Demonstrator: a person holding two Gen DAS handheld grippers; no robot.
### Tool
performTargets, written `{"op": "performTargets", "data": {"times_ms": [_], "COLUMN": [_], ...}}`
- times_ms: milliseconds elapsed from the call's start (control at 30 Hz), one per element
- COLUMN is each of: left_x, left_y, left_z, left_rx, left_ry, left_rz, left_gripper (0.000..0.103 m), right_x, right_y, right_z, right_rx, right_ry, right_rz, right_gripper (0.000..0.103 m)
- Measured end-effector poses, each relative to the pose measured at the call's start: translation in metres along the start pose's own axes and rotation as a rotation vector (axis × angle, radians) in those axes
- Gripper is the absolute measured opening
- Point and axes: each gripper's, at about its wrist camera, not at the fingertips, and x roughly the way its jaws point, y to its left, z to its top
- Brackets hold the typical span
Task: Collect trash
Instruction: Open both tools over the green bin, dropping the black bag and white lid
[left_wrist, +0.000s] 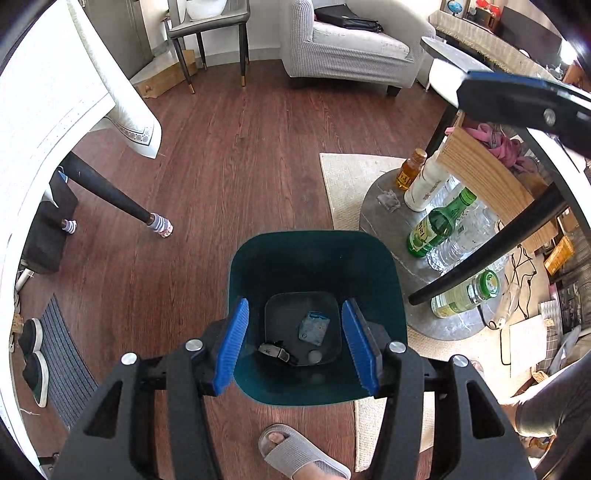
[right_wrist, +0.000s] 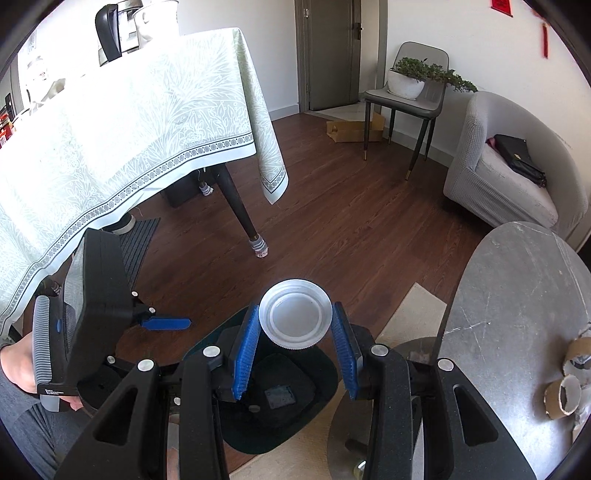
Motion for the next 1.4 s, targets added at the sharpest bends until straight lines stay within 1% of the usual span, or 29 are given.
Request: {"op": "performTargets", "data": {"times_ms": [267, 400, 567, 700, 767, 833, 967, 1033, 1100, 1167, 1400], "left_x": [-0.024, -0.04, -0.057, -0.07, -0.077, -0.083, -0.09, -0.092, -0.094, -0.099, -0.118], "left_y": [0.015, 0.023, 0.032, 0.035, 0.036, 0.035, 0.033, 0.032, 0.032, 0.032, 0.033], "left_z": [0.003, 0.006, 0.011, 0.015, 0.018, 0.02, 0.023, 0.025, 0.027, 0.029, 0.033], "left_rx": [-0.046, -0.08, -0.123, -0.153, -0.166, -0.17, -0.176, -0.182, -0.185, -0.188, -0.213], "left_ry": [-0.063, -0.111, -0.171, -0.209, -0.233, -0.253, -0.279, -0.285, -0.291, -0.307, -0.37], "left_rz": [-0.006, -0.02, -0.036, -0.048, -0.057, -0.066, -0.073, -0.076, -0.08, -0.083, -0.098], "left_gripper": [0.056, 0.056, 0.049, 0.043, 0.042, 0.039, 0.039, 0.039, 0.039, 0.039, 0.039], "right_x": [0.021, 0.035, 0.052, 0.068, 0.074, 0.081, 0.094, 0.098, 0.1, 0.101, 0.096], "right_y": [0.009, 0.011, 0.013, 0.013, 0.015, 0.016, 0.021, 0.022, 0.025, 0.026, 0.027], "right_z": [-0.008, -0.013, -0.022, -0.033, -0.038, -0.041, -0.046, -0.049, -0.052, -0.053, -0.055], "right_rx": [0.002, 0.01, 0.013, 0.013, 0.011, 0.009, -0.001, -0.008, -0.02, -0.02, -0.028], "right_ry": [0.044, 0.076, 0.112, 0.16, 0.177, 0.193, 0.224, 0.242, 0.254, 0.262, 0.263], "right_rz": [0.019, 0.03, 0.039, 0.041, 0.043, 0.05, 0.056, 0.069, 0.053, 0.062, 0.066], "right_gripper": [0.04, 0.04, 0.04, 0.04, 0.04, 0.04, 0.04, 0.043, 0.056, 0.059, 0.06]}}
